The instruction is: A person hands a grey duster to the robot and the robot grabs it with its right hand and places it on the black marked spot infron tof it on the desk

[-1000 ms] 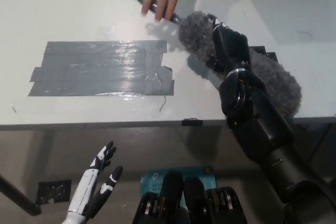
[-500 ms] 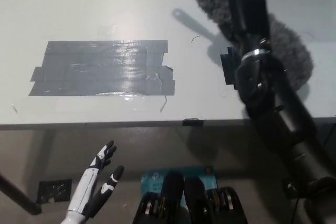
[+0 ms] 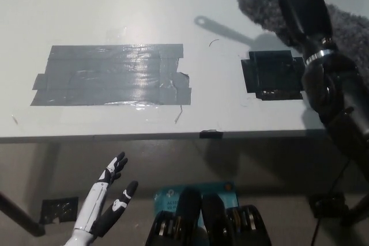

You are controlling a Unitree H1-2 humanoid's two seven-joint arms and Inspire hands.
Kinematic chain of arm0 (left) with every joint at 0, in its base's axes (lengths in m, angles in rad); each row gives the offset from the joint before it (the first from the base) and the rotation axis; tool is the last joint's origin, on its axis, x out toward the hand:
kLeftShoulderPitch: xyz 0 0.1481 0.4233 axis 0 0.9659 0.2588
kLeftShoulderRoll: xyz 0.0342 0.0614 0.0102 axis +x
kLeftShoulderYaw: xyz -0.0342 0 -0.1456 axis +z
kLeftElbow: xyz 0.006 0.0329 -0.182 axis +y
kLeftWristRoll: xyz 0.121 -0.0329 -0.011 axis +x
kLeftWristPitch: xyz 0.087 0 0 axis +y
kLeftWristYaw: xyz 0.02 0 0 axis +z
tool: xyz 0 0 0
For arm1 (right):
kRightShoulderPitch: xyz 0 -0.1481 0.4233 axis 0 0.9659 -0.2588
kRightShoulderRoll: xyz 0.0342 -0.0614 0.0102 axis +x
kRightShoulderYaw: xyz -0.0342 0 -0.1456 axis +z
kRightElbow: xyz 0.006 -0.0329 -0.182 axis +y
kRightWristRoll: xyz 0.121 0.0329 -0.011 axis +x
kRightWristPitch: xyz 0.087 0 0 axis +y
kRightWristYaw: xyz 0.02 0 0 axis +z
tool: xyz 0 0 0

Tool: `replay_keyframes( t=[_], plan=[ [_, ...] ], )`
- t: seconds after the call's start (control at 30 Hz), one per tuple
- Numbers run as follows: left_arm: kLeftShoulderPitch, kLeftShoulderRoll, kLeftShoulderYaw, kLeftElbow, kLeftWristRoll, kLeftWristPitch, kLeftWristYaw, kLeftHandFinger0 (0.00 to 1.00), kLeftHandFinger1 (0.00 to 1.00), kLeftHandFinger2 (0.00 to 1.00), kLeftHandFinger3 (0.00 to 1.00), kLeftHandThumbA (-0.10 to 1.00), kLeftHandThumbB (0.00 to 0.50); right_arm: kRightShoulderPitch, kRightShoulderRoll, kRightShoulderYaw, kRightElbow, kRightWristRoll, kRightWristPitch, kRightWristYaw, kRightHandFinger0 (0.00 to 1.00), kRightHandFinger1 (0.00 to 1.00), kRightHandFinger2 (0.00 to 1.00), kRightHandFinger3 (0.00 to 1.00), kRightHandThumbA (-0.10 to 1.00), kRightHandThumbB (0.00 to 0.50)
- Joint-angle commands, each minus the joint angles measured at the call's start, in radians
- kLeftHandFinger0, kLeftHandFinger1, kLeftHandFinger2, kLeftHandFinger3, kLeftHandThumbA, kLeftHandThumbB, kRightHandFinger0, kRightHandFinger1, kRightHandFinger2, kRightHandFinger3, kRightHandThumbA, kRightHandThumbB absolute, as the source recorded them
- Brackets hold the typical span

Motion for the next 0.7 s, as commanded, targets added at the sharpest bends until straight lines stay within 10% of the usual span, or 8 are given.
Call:
replay_keyframes(
  t=[0.0,0.2,0.3,0.33,0.37,0.4,0.5,0.67],
  plan=[
    [-0.010,0.013,-0.004,-0.024,0.009,-0.039,-0.004,1.00,1.00,1.00,1.00,0.84,0.185,-0.052,-0.028,0.036,0.058,-0.010,-0.121,0.020,0.03,0.53,1.00,0.92,-0.10,0.175],
    [-0.012,0.012,-0.008,-0.023,0.013,-0.039,-0.004,1.00,1.00,1.00,1.00,0.81,0.178,-0.055,-0.017,0.108,0.183,-0.047,-0.178,-0.041,0.00,0.54,1.00,0.91,-0.10,0.197],
    [-0.013,0.009,-0.011,-0.019,0.017,-0.044,-0.001,1.00,1.00,1.00,1.00,0.78,0.182,-0.048,-0.002,0.127,0.228,-0.046,-0.188,-0.050,0.01,0.46,0.81,0.78,-0.04,0.227],
    [-0.015,0.010,-0.010,-0.019,0.020,-0.042,-0.001,1.00,1.00,1.00,1.00,0.77,0.181,-0.046,0.005,0.113,0.216,-0.007,-0.168,0.037,0.19,0.62,0.91,0.84,0.25,0.254],
    [-0.017,0.010,-0.009,-0.021,0.021,-0.039,-0.001,1.00,1.00,1.00,1.00,0.77,0.185,-0.047,0.004,0.108,0.207,0.019,-0.165,0.094,0.54,0.92,1.00,0.97,0.44,0.288],
    [-0.017,0.010,-0.007,-0.025,0.017,-0.037,-0.002,1.00,1.00,1.00,1.00,0.76,0.183,-0.041,-0.005,0.096,0.157,0.085,-0.140,0.267,1.00,1.00,1.00,1.00,0.64,0.376],
    [-0.018,0.012,-0.007,-0.024,0.023,-0.040,-0.001,1.00,1.00,1.00,1.00,0.75,0.186,-0.014,-0.026,0.082,0.037,0.146,-0.059,0.450,1.00,1.00,1.00,1.00,0.76,0.495],
    [-0.018,0.016,-0.004,-0.020,0.019,-0.044,-0.002,1.00,1.00,1.00,1.00,0.66,0.193,-0.010,-0.064,0.060,-0.100,0.190,0.020,0.590,1.00,1.00,1.00,1.00,0.81,0.500]
  ],
)
